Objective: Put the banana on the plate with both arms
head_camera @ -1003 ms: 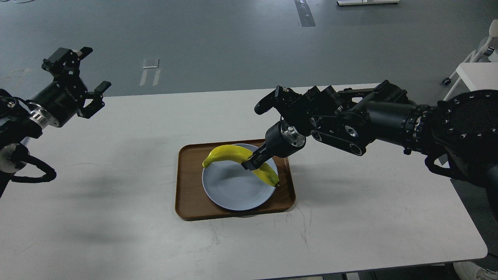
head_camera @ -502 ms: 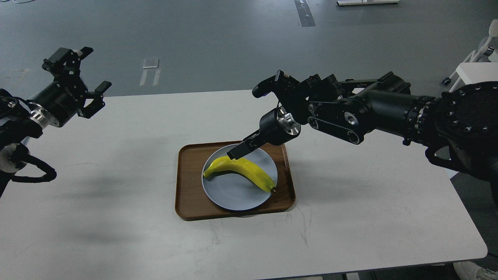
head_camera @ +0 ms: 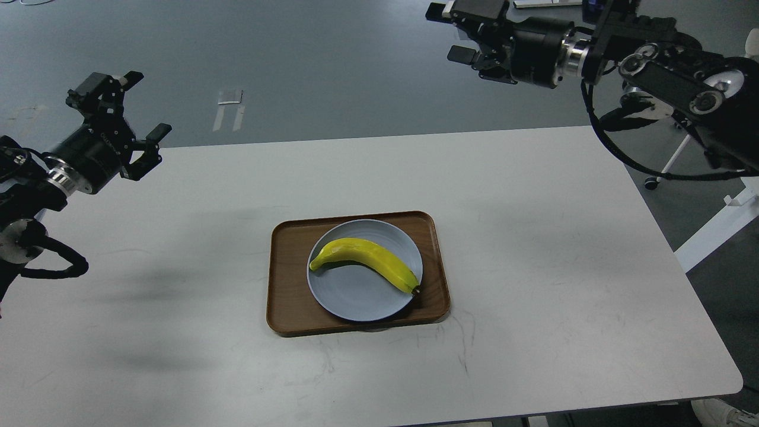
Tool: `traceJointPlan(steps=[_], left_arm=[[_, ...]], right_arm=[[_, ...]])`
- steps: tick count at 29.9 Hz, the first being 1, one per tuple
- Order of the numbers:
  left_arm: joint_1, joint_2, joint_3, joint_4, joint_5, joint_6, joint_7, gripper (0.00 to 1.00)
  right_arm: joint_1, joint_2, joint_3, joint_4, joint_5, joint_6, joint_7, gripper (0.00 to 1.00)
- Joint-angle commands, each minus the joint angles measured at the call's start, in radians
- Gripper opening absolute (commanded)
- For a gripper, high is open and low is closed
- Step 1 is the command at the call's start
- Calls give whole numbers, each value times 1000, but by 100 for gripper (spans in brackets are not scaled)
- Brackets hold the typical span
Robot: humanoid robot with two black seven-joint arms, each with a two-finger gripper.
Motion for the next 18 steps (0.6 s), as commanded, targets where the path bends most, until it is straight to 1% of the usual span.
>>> traceJointPlan(steps=[1,5,7,9,12,18], left_arm=[[-1,-12,-3,0,-1,0,0,100],[-21,-44,-29,2,2,0,0,100],[-37,-47,-29,5,2,0,0,100],[-43,-49,-29,11,2,0,0,100],[-84,-52,-18,25,5,0,0,100],[-118,-30,-23,-9,15,0,0,100]], right_arm=[[-169,-33,157,1,111,0,0,100],[-324,-30,370,3,151,0,0,100],[-361,-22,411,4,161,0,0,100],[-370,-15,418,4,161,0,0,100],[-384,4,413,-5,163,-1,0,100],[-445,-19,421,-18,164,-1,0,100]])
